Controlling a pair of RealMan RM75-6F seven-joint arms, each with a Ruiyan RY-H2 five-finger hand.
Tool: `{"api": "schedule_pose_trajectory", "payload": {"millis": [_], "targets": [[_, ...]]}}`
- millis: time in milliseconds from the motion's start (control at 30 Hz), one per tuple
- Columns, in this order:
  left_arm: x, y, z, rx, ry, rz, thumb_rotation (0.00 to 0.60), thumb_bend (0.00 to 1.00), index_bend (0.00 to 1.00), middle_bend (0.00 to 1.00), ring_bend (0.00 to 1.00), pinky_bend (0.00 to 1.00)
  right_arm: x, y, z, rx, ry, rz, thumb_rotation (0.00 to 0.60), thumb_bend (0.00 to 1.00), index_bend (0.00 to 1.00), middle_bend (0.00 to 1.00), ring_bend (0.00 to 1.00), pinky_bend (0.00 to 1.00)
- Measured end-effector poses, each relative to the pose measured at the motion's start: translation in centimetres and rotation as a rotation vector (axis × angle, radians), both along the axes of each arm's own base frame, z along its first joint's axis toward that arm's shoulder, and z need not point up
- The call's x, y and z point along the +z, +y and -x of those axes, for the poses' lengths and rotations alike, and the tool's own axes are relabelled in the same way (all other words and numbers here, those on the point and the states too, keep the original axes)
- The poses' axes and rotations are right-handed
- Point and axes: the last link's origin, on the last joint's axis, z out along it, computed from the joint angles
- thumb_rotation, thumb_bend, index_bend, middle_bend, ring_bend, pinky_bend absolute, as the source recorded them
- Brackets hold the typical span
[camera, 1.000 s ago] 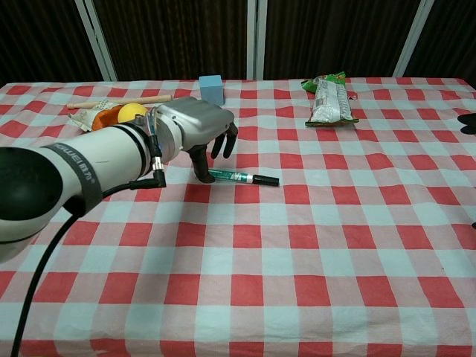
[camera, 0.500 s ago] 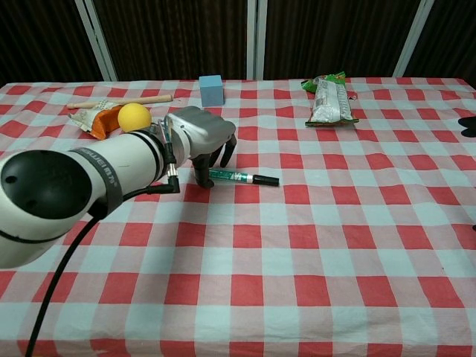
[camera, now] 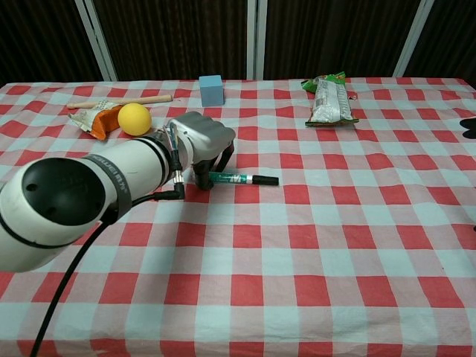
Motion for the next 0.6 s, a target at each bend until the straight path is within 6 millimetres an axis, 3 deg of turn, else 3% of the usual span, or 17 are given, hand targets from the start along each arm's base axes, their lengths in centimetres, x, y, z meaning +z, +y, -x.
{"api": "schedule_pose_trajectory", "payload": {"millis": [433,600], "targets": [[0.18,0.01,0.10,-0.008,-0.021,-0.014,0.600,0.37,0.56,0.58,0.98,0.85,-0.14,-0.01,-0.12,0.005,0.001,-0.003,0.600,0.03,0.03,0.11,0.00,0.00],[0.51,-0.13,-0.26,-0.022,-0.056,-0.019,0.600,0.38,0.58,0.60,0.99,0.86,-0.11,-0.37,-0.63,0.031,-0.002,0.004,0.600,0.03,0.10,0.15,0.00,0.00]]}}
